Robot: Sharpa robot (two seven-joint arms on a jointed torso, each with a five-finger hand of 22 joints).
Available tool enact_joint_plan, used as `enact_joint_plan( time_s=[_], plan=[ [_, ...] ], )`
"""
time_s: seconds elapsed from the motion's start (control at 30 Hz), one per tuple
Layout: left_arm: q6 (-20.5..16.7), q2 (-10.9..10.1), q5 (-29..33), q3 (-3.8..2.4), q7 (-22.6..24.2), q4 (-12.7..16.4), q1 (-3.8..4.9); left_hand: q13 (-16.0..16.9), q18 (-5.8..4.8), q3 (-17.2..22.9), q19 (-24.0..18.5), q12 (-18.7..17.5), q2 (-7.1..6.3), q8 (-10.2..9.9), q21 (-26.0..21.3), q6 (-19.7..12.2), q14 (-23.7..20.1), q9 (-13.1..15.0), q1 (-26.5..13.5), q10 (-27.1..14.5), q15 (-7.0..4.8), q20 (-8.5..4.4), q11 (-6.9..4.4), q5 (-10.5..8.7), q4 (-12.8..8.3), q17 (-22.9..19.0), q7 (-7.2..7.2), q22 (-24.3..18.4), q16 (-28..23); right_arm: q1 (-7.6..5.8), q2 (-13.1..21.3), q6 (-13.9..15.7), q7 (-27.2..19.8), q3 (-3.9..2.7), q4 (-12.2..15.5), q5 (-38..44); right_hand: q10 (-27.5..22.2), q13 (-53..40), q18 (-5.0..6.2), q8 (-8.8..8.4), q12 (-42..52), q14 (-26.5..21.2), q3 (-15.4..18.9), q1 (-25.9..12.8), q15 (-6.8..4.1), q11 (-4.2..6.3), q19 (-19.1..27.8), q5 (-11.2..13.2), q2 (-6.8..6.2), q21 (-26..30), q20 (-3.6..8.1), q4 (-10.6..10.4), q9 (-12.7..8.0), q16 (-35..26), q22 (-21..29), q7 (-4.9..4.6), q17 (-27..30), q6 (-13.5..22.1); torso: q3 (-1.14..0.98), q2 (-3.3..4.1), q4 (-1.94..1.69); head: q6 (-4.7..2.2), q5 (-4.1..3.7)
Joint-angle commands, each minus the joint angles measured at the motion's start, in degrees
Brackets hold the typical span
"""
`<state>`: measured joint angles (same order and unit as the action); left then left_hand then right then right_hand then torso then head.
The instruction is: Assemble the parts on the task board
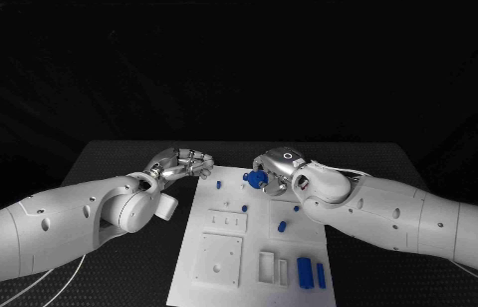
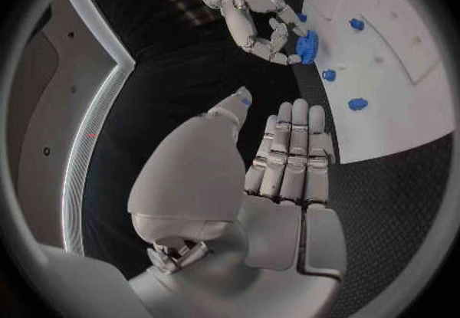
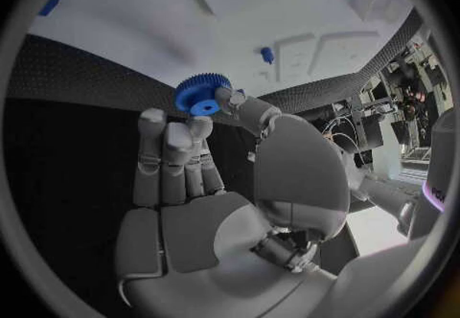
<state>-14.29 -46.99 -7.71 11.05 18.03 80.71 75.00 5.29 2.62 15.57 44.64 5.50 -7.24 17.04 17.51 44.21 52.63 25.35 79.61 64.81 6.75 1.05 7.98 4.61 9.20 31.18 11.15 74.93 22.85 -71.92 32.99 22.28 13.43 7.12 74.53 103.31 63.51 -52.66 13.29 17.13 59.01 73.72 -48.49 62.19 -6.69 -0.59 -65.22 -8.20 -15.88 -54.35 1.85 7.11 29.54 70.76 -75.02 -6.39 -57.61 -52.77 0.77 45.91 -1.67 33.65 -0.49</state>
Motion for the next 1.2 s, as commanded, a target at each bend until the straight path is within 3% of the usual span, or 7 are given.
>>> enact_joint_plan(
  time_s=[0.03,0.5,0.8,0.93,1.2],
  plan=[
    [0.9,0.2,-0.2,-0.06,0.4,0.2,0.07,-0.1,1.18,0.0,-0.3,-0.4,-0.29,-0.2,-0.2,0.2,0.1,-0.1,0.3,0.4,0.19,0.13,0.01,-0.28,0.3,0.1,0.27,1.0,-0.4,0.25,-1.0,0.2,1.4,-0.01,-0.3,3.7,-1.2,0.1,1.71,0.02,0.2,0.5,-0.3,0.2,-0.32,1.52,-0.7,0.4,-0.67,-0.2,0.19,0.0,-0.1,-0.2,-0.5,0.99,-0.1,-6.5,0.05,0.02,-0.14,-0.11,-0.14],
    [0.7,0.5,-0.2,-0.06,0.4,-0.1,0.07,-0.1,1.18,-0.1,-0.3,-0.4,-0.30,-0.2,-0.2,0.2,0.1,-0.1,0.3,0.4,0.19,0.13,0.00,-0.29,0.4,0.1,0.27,1.0,-0.4,1.65,-5.3,0.0,1.5,0.35,-3.3,4.1,-1.2,0.1,1.71,-0.02,0.2,0.6,-0.4,0.3,-0.31,1.52,-0.7,0.5,-0.74,-0.2,0.19,0.0,-0.1,-0.2,-0.5,0.97,-0.1,-6.5,0.03,0.04,-0.08,0.02,0.38],
    [0.7,0.8,-0.2,-0.06,0.3,-0.2,0.08,-0.1,1.18,-0.1,-0.3,-0.5,-0.30,-0.2,-0.2,0.2,0.1,-0.1,0.3,0.5,0.19,0.13,0.00,-0.29,0.4,0.1,0.27,1.0,-0.4,1.87,-7.0,-0.4,1.6,0.55,-4.8,4.2,-1.2,0.1,1.71,-0.08,0.2,0.6,-0.4,0.3,-0.29,1.49,-0.7,0.5,-0.82,-0.2,0.18,0.0,-0.2,-0.3,-0.5,0.94,-0.1,-6.4,0.03,0.01,-0.36,-0.06,0.53],
    [0.6,0.9,-0.2,-0.06,0.3,-0.2,0.08,-0.1,1.18,-0.1,-0.3,-0.5,-0.32,-0.2,-0.2,0.2,0.1,-0.1,0.3,0.5,0.19,0.13,0.00,-0.29,0.4,0.1,0.27,1.0,-0.4,1.95,-7.6,-0.3,1.8,0.63,-5.7,4.7,-1.2,0.2,1.71,-0.11,0.2,0.6,-0.3,0.3,-0.28,1.48,-0.7,0.6,-0.85,-0.2,0.18,0.1,-0.2,-0.3,-0.5,0.93,-0.2,-6.4,0.00,0.03,-0.09,-0.20,0.64],
    [0.7,1.1,-0.2,-0.06,0.3,-0.3,0.08,-0.1,1.18,-0.2,-0.3,-0.5,-0.33,-0.2,-0.2,0.2,0.2,-0.2,0.3,0.5,0.19,0.13,0.00,-0.30,0.5,0.1,0.27,1.0,-0.4,2.14,-8.5,-0.3,1.6,0.76,-7.1,4.9,-1.2,0.2,1.71,-0.20,0.2,0.6,-0.3,0.4,-0.26,1.45,-0.7,0.5,-0.90,-0.2,0.18,0.2,-0.2,-0.3,-0.5,0.90,-0.2,-6.3,-0.06,0.04,-0.08,-0.13,1.00]
  ],
)
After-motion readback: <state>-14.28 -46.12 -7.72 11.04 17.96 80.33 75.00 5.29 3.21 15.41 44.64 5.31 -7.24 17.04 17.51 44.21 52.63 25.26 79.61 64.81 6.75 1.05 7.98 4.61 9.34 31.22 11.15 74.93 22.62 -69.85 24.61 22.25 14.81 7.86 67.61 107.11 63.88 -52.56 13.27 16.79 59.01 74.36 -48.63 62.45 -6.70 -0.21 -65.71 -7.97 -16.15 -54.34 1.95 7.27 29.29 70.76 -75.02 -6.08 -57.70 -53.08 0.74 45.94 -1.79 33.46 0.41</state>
